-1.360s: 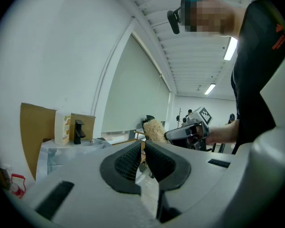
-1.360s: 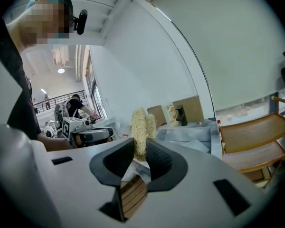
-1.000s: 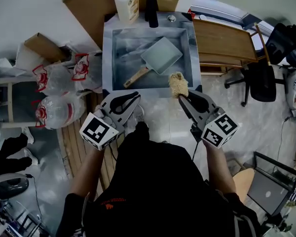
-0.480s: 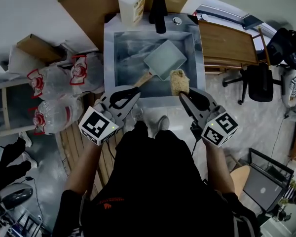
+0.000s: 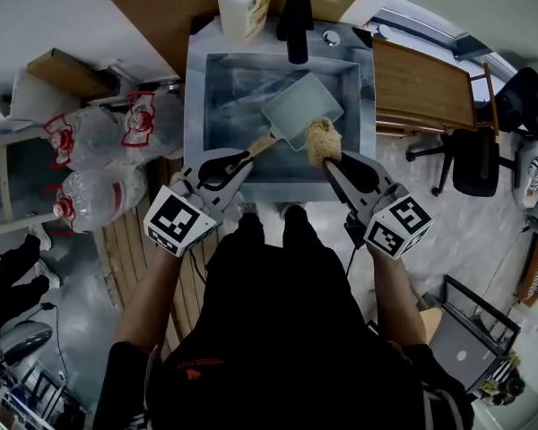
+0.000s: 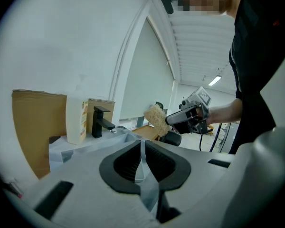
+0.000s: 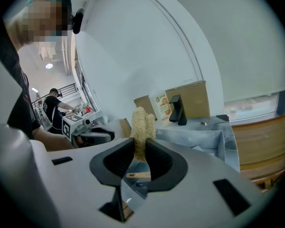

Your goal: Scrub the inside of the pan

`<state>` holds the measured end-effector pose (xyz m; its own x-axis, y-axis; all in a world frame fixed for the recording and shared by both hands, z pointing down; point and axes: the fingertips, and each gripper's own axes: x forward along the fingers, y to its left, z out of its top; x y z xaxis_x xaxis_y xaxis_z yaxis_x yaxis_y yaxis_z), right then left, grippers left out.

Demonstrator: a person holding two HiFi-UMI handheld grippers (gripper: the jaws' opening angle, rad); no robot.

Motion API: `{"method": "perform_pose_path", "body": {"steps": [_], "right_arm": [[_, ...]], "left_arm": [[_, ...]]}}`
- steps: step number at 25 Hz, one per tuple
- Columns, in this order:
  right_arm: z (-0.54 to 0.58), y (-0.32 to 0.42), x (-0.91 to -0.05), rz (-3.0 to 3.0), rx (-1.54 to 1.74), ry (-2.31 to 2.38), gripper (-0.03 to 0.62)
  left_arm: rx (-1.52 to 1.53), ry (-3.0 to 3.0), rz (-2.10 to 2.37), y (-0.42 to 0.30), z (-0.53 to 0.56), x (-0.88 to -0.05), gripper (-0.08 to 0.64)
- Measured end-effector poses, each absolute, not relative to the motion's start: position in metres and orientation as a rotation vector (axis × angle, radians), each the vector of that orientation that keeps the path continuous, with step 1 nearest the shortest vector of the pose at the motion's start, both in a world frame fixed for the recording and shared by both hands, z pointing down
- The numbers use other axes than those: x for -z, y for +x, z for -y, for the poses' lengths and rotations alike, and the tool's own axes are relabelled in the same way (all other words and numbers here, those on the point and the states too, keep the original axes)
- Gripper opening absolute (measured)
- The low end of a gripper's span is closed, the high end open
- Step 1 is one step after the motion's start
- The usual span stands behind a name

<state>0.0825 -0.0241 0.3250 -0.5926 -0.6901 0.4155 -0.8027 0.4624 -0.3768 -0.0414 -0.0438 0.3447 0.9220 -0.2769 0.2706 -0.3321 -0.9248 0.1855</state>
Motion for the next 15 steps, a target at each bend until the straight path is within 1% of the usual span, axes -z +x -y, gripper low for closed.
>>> {"method": "perform_pose_path", "body": {"steps": [7, 13, 15], "right_arm": [[0.063, 0.104, -0.354, 2.516, -0.855, 1.164, 0.081], [0.099, 0.120, -0.384, 2.490, -0.867, 1.064, 0.081], [0.108, 0.122, -0.395, 2.479, -0.861, 1.031, 0.081]], "left_arm": [[-0.445, 2.792, 0.539, -0.016, 0.071, -0.374, 0.040], [-0.593, 2.790, 0.541, 0.001, 0.088, -0.411, 0.041], [-0.659, 2.772, 0.524, 0.004, 0.089, -0.428, 0.055]]}}
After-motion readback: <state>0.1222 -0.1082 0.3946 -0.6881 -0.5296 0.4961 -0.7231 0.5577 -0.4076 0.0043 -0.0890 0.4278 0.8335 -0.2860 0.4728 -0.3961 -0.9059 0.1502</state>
